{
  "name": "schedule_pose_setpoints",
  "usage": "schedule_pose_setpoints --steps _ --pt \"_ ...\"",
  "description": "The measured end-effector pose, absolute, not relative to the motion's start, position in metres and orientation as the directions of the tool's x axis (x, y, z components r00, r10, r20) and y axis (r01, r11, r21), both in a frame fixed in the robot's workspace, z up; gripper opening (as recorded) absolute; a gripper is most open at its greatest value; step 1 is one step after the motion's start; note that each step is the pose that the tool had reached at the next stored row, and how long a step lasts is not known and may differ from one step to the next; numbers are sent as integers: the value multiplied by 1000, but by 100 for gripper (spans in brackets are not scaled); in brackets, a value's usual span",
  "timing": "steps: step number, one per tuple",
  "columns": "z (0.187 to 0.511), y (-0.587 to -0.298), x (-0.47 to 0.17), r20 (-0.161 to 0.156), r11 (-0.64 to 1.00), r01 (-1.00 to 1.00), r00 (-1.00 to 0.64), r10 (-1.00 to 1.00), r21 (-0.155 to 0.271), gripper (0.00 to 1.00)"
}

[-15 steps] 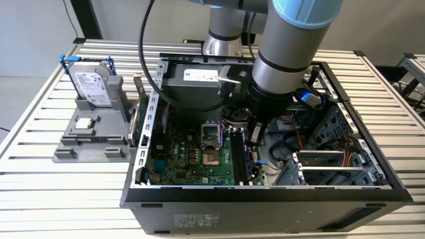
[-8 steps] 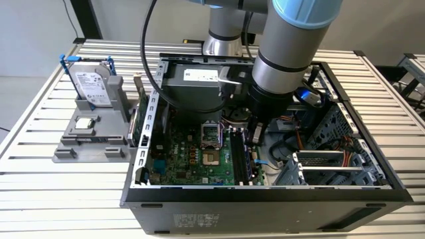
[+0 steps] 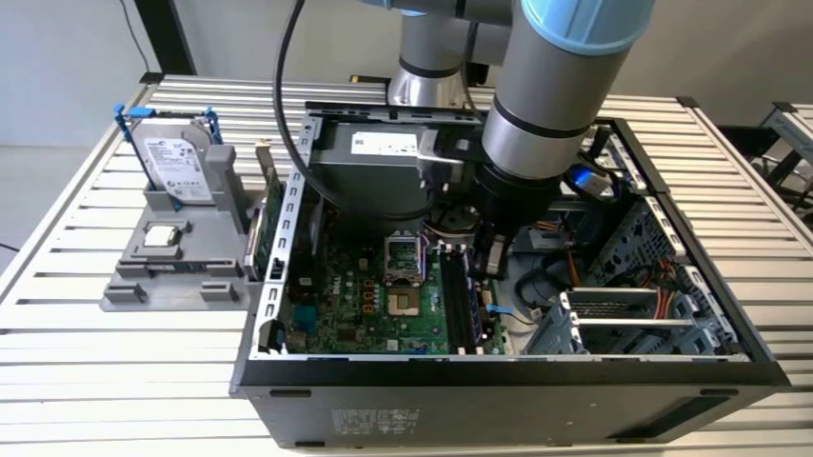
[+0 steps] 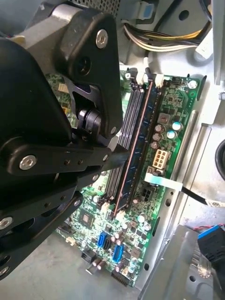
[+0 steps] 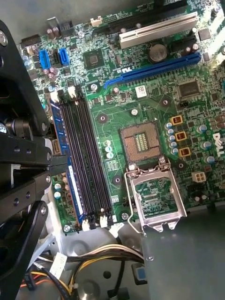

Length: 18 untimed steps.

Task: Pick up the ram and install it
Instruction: 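Press down the ram until it locks into place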

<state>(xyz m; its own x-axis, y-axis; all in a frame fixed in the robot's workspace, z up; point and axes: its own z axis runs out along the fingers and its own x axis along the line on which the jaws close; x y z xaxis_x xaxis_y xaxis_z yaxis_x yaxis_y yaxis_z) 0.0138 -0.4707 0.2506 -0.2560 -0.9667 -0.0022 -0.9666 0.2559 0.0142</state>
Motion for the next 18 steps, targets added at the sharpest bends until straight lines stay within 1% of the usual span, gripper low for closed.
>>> schedule_pose_setpoints --steps 7,18 --pt "250 -470 14 -2 229 -973 -229 -973 14 0" --pt "231 -465 14 -2 143 -990 -143 -990 13 0"
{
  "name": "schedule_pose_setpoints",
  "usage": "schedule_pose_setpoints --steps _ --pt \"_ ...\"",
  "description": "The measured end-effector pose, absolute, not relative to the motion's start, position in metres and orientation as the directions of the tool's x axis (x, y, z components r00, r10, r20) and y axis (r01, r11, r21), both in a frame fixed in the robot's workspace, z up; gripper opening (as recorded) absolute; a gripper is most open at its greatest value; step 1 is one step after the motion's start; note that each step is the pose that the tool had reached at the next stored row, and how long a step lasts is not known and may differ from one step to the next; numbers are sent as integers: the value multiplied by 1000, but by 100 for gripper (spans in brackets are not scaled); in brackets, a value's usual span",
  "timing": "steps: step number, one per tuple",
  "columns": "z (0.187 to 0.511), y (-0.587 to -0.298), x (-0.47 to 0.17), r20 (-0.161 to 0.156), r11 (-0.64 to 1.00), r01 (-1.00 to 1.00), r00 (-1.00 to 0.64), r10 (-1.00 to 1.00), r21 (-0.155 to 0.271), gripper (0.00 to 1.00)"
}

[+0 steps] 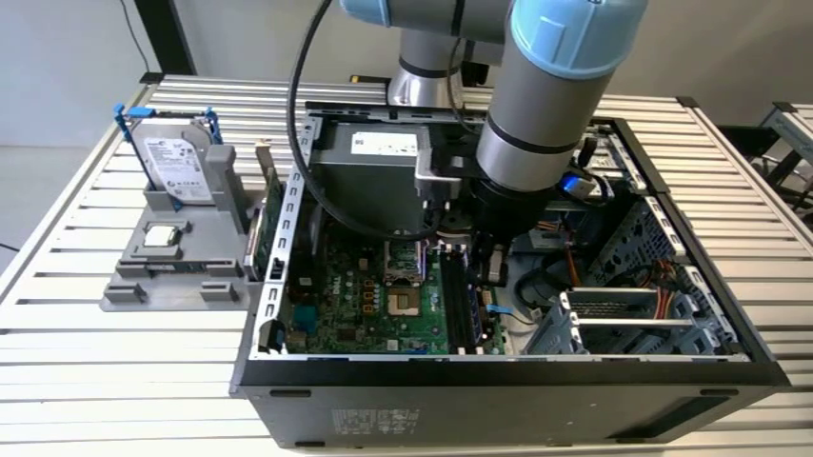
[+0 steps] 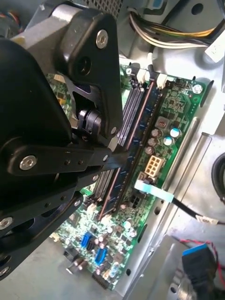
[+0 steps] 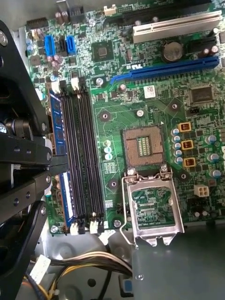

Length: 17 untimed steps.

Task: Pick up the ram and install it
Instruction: 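Press down the ram until it locks into place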

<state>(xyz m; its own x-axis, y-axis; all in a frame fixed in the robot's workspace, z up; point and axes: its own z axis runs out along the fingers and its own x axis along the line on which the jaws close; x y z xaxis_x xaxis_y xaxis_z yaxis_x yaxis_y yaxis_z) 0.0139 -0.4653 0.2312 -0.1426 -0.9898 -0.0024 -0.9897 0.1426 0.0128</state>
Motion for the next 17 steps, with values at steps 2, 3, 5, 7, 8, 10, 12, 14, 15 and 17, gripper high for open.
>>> schedule_pose_setpoints --steps 2,3,5,7,8,10,12,14,15,17 --pt "228 -463 14 -2 133 -991 -133 -991 13 0" --pt "226 -462 14 -2 132 -991 -132 -991 13 0" --pt "223 -461 14 0 131 -991 -131 -991 13 0" --pt "219 -459 14 0 129 -992 -129 -992 13 0" --pt "217 -458 14 0 128 -992 -128 -992 13 0" --pt "215 -458 14 4 126 -992 -126 -992 14 0" --pt "220 -456 13 3 126 -992 -126 -992 13 0" --pt "226 -455 13 -5 126 -992 -126 -992 13 0" --pt "231 -456 13 -3 126 -992 -126 -992 13 0" --pt "240 -456 13 -3 126 -992 -126 -992 13 0"
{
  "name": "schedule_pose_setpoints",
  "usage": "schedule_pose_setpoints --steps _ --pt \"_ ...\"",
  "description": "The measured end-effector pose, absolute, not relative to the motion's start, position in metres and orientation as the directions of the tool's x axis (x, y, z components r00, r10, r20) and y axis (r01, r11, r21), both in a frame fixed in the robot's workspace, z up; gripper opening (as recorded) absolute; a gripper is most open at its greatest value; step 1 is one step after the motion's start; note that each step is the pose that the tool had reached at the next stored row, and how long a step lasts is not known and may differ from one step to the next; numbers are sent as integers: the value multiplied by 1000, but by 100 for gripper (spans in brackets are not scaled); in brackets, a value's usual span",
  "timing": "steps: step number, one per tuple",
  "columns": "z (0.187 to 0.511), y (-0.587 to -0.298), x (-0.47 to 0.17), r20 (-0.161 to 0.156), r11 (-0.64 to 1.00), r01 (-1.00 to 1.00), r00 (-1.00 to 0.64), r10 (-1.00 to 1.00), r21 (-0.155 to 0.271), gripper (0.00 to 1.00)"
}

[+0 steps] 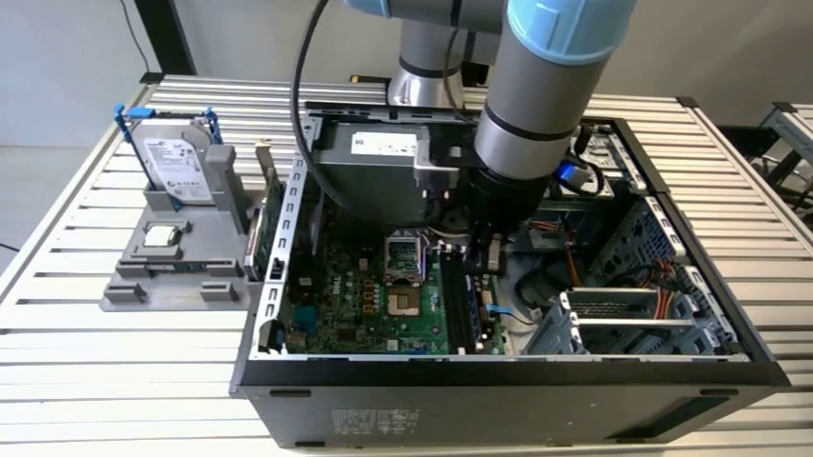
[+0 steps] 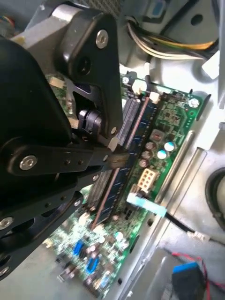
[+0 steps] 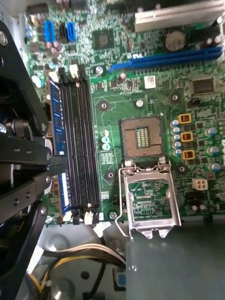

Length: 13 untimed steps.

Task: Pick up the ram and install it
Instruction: 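Press down the ram until it locks into place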

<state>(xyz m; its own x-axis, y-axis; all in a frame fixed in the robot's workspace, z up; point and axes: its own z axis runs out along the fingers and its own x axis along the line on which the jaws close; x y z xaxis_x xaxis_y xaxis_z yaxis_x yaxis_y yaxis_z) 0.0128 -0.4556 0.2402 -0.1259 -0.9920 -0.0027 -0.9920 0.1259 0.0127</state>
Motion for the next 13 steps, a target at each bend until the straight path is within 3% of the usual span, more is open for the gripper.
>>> schedule_pose_setpoints --steps 4,13 --pt "257 -456 13 -2 126 -992 -126 -992 13 0" --pt "255 -459 18 2 126 -992 -126 -992 12 0"
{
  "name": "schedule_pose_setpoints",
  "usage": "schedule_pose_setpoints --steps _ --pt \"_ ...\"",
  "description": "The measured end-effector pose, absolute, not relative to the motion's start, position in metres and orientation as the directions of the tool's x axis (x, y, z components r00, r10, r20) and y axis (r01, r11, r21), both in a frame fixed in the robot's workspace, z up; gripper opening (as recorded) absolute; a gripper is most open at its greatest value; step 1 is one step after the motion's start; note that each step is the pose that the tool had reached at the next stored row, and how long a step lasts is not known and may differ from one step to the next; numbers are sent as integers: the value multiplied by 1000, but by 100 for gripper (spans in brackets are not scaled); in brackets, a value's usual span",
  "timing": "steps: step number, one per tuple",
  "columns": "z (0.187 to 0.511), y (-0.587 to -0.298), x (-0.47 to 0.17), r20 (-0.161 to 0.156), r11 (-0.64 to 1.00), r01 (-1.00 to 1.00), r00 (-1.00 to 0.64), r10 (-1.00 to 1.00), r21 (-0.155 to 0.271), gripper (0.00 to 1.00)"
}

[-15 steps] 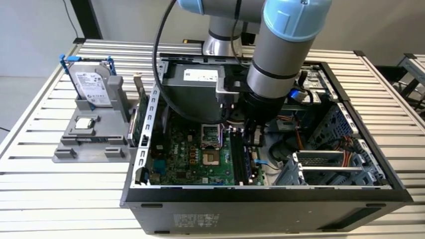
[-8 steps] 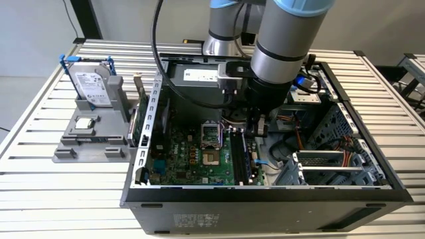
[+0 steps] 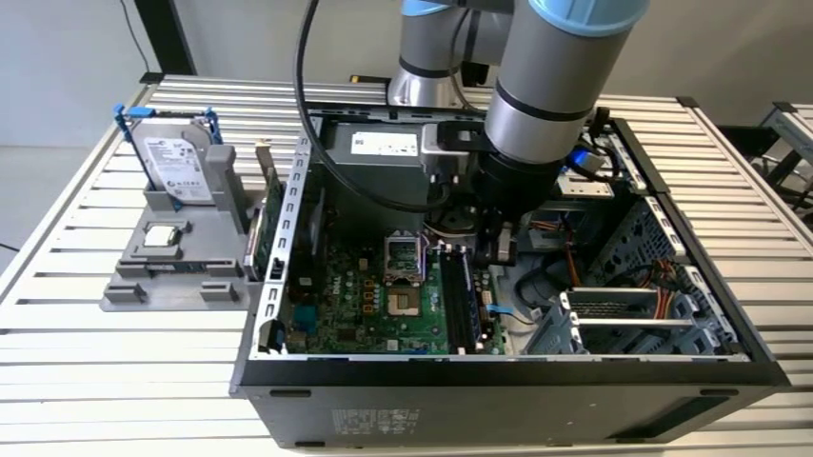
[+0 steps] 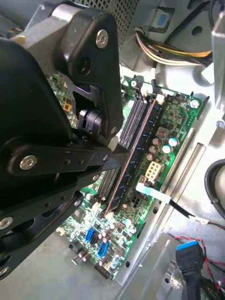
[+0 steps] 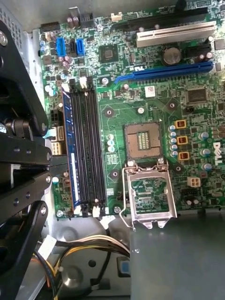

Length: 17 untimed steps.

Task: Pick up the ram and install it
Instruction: 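Press down the ram until it locks into place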

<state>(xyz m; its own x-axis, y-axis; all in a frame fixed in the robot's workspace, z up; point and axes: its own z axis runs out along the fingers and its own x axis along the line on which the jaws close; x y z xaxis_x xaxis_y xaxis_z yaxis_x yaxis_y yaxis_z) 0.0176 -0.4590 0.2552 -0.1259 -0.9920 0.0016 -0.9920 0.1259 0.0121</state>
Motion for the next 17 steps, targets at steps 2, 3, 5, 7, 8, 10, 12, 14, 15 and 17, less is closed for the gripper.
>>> schedule_pose_setpoints --steps 2,3,5,7,8,10,12,14,15,17 --pt "255 -460 18 10 126 -992 -126 -992 11 0" --pt "255 -460 18 10 126 -992 -126 -992 11 0" --pt "255 -460 18 10 126 -992 -126 -992 11 0" --pt "254 -461 18 10 126 -992 -126 -992 11 0" --pt "254 -461 18 10 126 -992 -126 -992 11 0" --pt "253 -461 18 10 126 -992 -126 -992 11 0" --pt "252 -461 18 11 126 -992 -126 -992 11 0" --pt "252 -461 18 11 126 -992 -126 -992 11 0" --pt "252 -461 18 11 126 -992 -126 -992 11 0" --pt "252 -461 18 11 126 -992 -126 -992 11 0"
